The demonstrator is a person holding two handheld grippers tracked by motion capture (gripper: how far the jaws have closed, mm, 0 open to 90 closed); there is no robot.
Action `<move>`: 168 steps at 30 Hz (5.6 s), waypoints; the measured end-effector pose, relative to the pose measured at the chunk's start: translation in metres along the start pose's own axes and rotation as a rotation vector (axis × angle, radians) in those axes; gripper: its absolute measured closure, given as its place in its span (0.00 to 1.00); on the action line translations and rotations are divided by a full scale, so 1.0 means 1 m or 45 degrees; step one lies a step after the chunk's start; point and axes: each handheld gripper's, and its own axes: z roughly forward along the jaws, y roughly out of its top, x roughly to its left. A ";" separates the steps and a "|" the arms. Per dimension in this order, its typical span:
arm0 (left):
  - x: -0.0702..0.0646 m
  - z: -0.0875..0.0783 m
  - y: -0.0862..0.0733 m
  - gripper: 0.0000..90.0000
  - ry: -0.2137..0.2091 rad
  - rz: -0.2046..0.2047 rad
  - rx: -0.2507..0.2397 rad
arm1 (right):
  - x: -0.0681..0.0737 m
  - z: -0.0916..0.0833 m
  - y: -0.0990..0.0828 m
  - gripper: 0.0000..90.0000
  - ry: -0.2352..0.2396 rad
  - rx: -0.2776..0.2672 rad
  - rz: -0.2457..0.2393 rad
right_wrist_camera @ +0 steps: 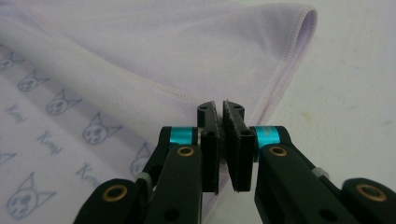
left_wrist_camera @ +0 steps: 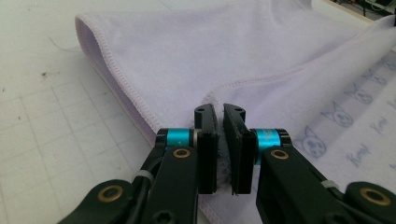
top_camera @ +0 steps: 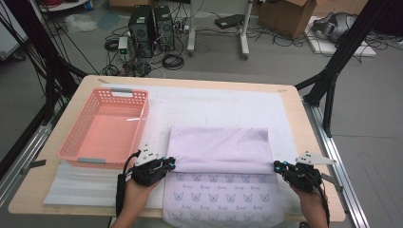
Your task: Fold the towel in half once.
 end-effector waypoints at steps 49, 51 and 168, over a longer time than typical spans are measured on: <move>-0.028 -0.029 -0.017 0.98 -0.144 0.001 0.058 | 0.028 -0.032 -0.030 0.94 0.154 0.072 0.001; -0.031 -0.035 -0.019 0.98 -0.148 0.007 0.056 | 0.032 -0.037 -0.032 0.94 0.166 0.072 -0.007; 0.047 0.060 0.051 0.95 0.147 -0.235 0.053 | -0.038 0.063 0.032 0.96 -0.090 -0.028 0.162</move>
